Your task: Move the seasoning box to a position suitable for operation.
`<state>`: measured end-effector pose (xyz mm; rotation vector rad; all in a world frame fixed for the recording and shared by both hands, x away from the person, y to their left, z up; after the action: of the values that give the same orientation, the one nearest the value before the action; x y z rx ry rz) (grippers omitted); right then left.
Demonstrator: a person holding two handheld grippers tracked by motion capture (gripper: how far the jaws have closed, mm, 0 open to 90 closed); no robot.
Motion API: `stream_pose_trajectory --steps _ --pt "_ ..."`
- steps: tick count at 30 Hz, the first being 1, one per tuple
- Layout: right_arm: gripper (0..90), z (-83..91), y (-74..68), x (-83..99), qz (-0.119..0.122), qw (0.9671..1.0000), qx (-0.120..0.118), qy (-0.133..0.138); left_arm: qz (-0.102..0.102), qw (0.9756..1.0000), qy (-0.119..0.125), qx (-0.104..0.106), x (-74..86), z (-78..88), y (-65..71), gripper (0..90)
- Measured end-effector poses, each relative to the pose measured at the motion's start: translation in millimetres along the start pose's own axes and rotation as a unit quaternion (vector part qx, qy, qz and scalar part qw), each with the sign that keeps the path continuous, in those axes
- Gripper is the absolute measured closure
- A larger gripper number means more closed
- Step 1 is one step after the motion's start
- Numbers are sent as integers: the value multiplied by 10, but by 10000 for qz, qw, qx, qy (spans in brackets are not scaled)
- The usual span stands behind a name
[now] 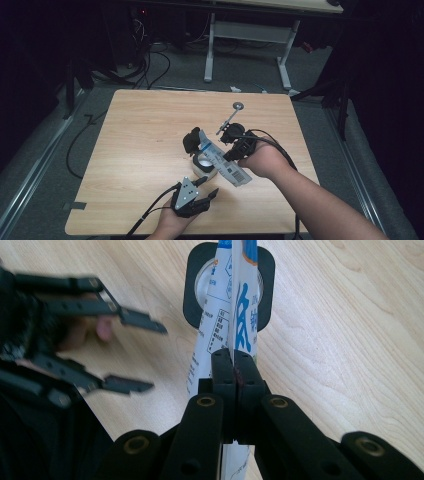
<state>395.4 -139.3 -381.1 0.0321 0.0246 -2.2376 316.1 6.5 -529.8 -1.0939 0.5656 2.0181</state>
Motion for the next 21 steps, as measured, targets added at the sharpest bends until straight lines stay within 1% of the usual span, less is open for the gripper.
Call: stream_pose_trajectory --steps 4,7,10,13,17,21 --pt "900 -16 19 46 -56 10000 -35 58 36 9998 -27 -191 74 142 -184 453" --pt "900 -15 41 77 -73 9999 -33 129 99 9992 -75 -389 137 252 -369 451" --pt "900 -20 50 106 -117 9998 -40 173 179 9985 -58 -521 166 336 -496 450" --pt "900 -19 69 133 -122 9997 -31 228 310 9974 0 -658 189 422 -635 450" --pt "900 -24 104 179 -201 9995 -51 257 414 9961 21 -784 231 473 -748 450" --pt "900 -55 155 240 -278 9993 -36 228 528 9952 51 -820 245 504 -817 450"
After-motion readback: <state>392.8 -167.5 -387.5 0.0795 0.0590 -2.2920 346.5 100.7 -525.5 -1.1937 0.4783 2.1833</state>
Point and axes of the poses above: each handheld gripper's, and its own axes: z roughly backward along the jaws, x roughly out of its underside, y roughly to its right, the point moved 4 cm from there along -z, roughly forward along the jaws, and after that the axes turned 15 degrees about -y, right-handed, at the moved point
